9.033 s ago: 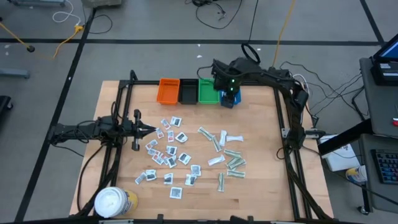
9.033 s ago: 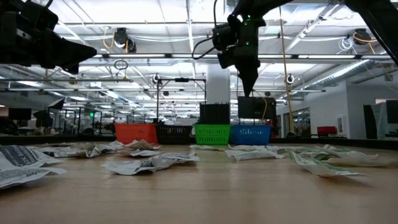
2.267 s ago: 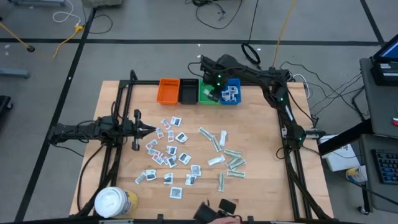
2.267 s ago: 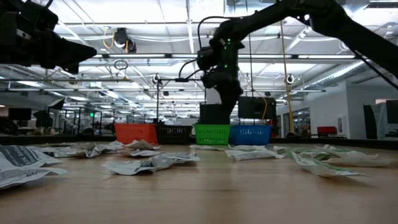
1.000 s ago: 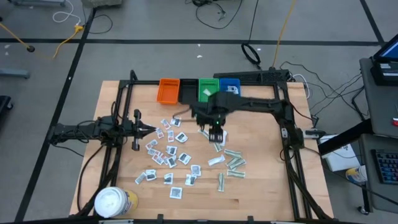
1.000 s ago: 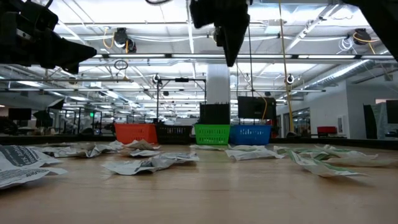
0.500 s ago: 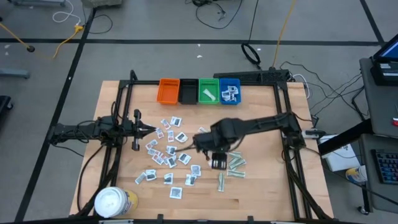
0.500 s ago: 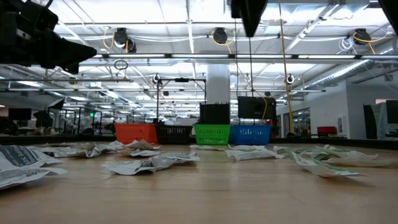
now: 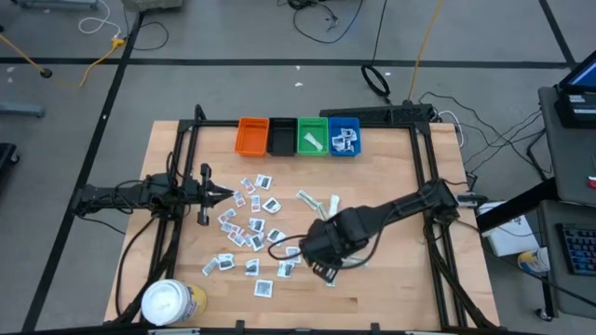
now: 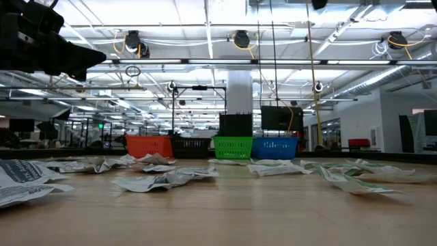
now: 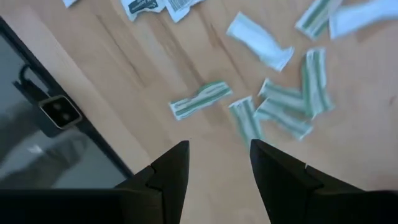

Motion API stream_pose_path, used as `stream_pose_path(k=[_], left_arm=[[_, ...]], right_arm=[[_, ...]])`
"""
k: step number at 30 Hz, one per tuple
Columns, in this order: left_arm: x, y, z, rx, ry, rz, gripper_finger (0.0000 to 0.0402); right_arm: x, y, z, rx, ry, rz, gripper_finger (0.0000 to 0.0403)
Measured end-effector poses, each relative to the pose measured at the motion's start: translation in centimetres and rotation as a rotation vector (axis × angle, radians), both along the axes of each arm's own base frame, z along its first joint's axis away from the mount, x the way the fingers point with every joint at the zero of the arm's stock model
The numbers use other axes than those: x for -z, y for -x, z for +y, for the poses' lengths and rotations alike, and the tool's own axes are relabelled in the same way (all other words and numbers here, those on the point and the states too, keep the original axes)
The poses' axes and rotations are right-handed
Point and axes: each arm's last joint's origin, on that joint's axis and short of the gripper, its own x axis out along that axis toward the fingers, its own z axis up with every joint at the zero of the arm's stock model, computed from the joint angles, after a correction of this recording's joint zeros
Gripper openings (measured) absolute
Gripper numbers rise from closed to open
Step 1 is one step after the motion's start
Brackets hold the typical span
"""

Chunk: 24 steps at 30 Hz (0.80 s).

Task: Pick & Place First Aid Supplies
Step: Put the green bandage into the green bin

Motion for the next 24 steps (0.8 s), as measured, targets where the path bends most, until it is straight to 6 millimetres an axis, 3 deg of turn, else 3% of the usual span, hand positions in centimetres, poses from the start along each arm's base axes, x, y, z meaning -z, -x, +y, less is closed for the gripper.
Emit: stream_pose_path(k=[6, 13, 24], left_arm=[[0.0, 0.0, 0.0, 0.000, 0.000, 0.000, 0.0037], [0.0, 0.0, 0.0, 0.000, 0.000, 0.000, 0.0037], [0.0, 0.0, 0.0, 0.000, 0.000, 0.000, 0.0037]], right_arm=[[1.6, 0.2, 1.4, 0.218, -0.004, 0.036, 0.0164], [7.2, -0.3, 2.2, 0.364, -0.004, 0.062, 0.0164], [15.8, -0.1, 2.0, 0.451, -0.059, 0.002, 0.0164]])
